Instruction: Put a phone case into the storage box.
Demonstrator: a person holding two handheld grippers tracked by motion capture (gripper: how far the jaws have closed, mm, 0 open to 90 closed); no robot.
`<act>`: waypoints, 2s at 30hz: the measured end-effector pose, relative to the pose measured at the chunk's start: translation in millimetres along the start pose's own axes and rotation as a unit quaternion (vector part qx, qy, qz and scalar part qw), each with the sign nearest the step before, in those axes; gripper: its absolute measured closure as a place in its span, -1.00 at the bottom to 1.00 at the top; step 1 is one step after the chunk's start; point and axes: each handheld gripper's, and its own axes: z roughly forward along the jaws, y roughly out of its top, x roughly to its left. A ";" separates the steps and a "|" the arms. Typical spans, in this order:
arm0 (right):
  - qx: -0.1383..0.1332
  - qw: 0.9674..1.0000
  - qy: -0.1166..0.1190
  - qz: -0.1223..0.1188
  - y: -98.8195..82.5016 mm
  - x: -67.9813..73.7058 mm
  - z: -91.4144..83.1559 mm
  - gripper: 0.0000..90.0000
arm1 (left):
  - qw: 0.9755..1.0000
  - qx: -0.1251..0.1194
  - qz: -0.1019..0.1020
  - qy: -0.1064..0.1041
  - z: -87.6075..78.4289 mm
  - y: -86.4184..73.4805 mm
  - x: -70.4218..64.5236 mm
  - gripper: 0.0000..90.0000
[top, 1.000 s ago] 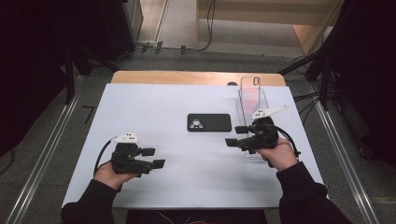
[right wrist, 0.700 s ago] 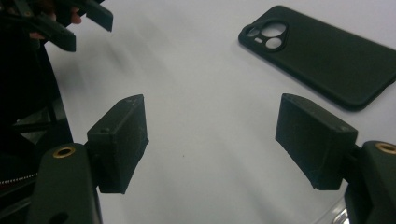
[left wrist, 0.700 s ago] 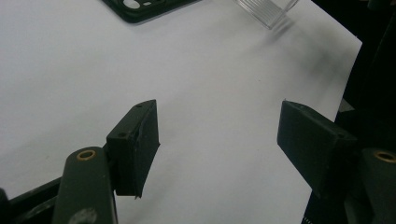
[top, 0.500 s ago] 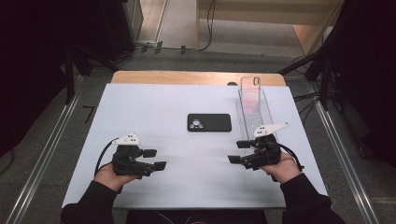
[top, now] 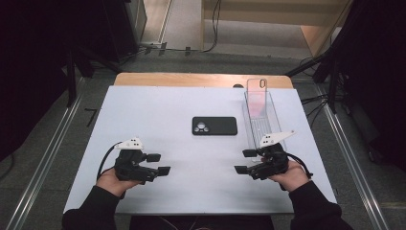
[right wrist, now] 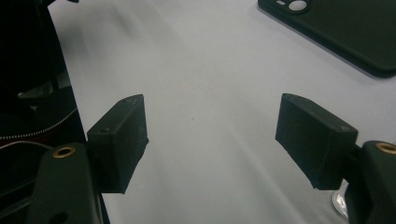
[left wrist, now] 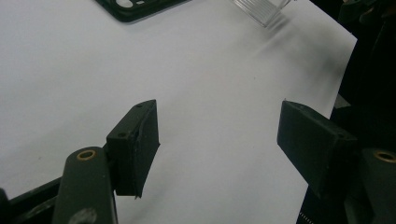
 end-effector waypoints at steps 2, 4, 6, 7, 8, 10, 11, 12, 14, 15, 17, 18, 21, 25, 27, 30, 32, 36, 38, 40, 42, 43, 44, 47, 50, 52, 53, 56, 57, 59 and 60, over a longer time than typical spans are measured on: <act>0.003 1.000 0.003 0.002 -0.9 -0.1 1.3 -0.49 | 1.000 -0.001 0.002 0.000 0.2 -0.5 -0.4 -0.33; 0.005 1.000 0.003 0.002 -1.8 -0.8 2.5 -0.49 | 1.000 -0.002 0.001 -0.001 0.0 -1.0 -1.0 -0.33; 0.010 1.000 0.002 0.005 -3.2 -1.2 2.7 -0.49 | 1.000 -0.002 0.004 0.000 -0.6 -1.8 -1.3 -0.33; 0.008 1.000 0.004 0.006 -3.6 -1.4 2.4 -0.49 | 1.000 -0.002 0.003 0.000 -1.2 -2.0 -1.3 -0.33; 0.004 1.000 0.006 0.006 -3.5 -1.6 2.0 -0.49 | 1.000 -0.005 0.003 0.002 -1.7 -2.1 -1.3 -0.33; 0.001 1.000 0.003 0.013 -1.8 -0.1 1.4 -0.50 | 1.000 -0.006 0.003 0.002 -3.0 -2.4 -0.8 -0.33; 0.002 1.000 0.001 0.015 -0.2 0.9 1.4 -0.51 | 1.000 -0.008 0.001 0.004 -3.3 -2.7 -0.5 -0.33; 0.001 1.000 -0.005 0.018 1.5 2.1 1.3 -0.51 | 1.000 -0.007 0.000 0.006 -3.6 -2.9 0.0 -0.33; -0.015 0.999 -0.013 0.025 5.1 4.2 1.1 -0.51 | 1.000 -0.008 -0.002 0.008 -4.0 -3.5 0.7 -0.33; -0.023 0.999 -0.015 0.029 7.6 4.9 0.7 -0.51 | 1.000 -0.009 -0.003 0.009 -4.2 -3.7 1.0 -0.33; -0.035 0.998 -0.026 0.036 13.8 6.8 0.0 -0.51 | 1.000 -0.010 -0.002 0.010 -4.4 -3.6 1.5 -0.33; -0.041 0.998 -0.033 0.034 17.5 7.5 -0.3 -0.51 | 1.000 -0.010 -0.002 0.011 -4.4 -3.3 1.7 -0.33; -0.039 0.997 -0.050 0.040 30.5 8.3 0.7 -0.52 | 1.000 -0.007 0.000 0.016 -4.4 -2.9 2.5 -0.33; -0.046 0.995 -0.069 0.056 45.1 6.1 2.3 -0.52 | 1.000 -0.007 -0.002 0.019 -4.6 -3.6 2.5 -0.33; -0.053 0.993 -0.075 0.068 52.1 4.3 3.7 -0.52 | 1.000 -0.007 -0.003 0.019 -4.8 -3.8 2.8 -0.33; -0.061 0.992 -0.080 0.077 61.0 1.8 6.7 -0.52 | 1.000 -0.010 -0.004 0.019 -4.9 -3.7 2.3 -0.33; -0.062 0.991 -0.084 0.080 66.3 0.2 9.7 -0.52 | 1.000 -0.008 -0.003 0.019 -4.8 -3.4 2.2 -0.33; -0.059 0.990 -0.091 0.085 77.5 -4.7 16.1 -0.52 | 1.000 -0.005 -0.003 0.019 -4.2 -3.4 3.0 -0.33; -0.058 0.989 -0.100 0.091 83.7 -8.0 20.0 -0.52 | 1.000 -0.004 -0.004 0.018 -4.6 -3.5 3.4 -0.33; -0.058 0.988 -0.106 0.096 90.0 -12.1 24.9 -0.52 | 1.000 -0.005 -0.005 0.018 -4.8 -3.7 3.8 -0.33; -0.057 0.987 -0.110 0.102 96.8 -17.2 31.4 -0.52 | 1.000 -0.007 -0.005 0.016 -5.1 -3.9 4.2 -0.33; -0.057 0.987 -0.113 0.101 99.0 -19.0 33.5 -0.52 | 1.000 -0.008 -0.005 0.015 -5.3 -3.9 4.3 -0.33; -0.055 0.987 -0.114 0.103 102.0 -20.8 36.5 -0.52 | 1.000 -0.008 -0.005 0.015 -5.4 -3.9 4.3 -0.33; -0.053 0.986 -0.119 0.106 110.2 -26.1 45.8 -0.52 | 1.000 -0.006 -0.004 0.016 -5.2 -4.3 4.5 -0.33; -0.052 0.984 -0.127 0.113 117.2 -31.9 54.4 -0.52 | 1.000 -0.005 -0.003 0.016 -5.2 -4.7 4.7 -0.33; -0.053 0.983 -0.131 0.116 121.0 -35.8 59.4 -0.52 | 1.000 -0.006 -0.003 0.015 -5.4 -4.8 5.0 -0.33; -0.053 0.982 -0.134 0.121 122.7 -37.5 61.6 -0.52 | 1.000 -0.007 -0.004 0.014 -5.4 -4.7 5.1 -0.33; -0.050 0.980 -0.140 0.130 126.5 -42.6 68.6 -0.52 | 1.000 -0.006 -0.003 0.013 -4.9 -4.4 5.4 -0.33; -0.048 0.980 -0.142 0.132 127.3 -45.0 71.0 -0.52 | 1.000 -0.006 -0.002 0.013 -4.7 -4.3 5.3 -0.33; -0.048 0.978 -0.144 0.142 128.7 -49.5 75.5 -0.52 | 1.000 -0.007 -0.002 0.011 -4.5 -4.1 5.3 -0.33; -0.049 0.977 -0.147 0.145 129.4 -51.8 77.6 -0.52 | 1.000 -0.007 -0.002 0.012 -4.4 -4.2 5.3 -0.33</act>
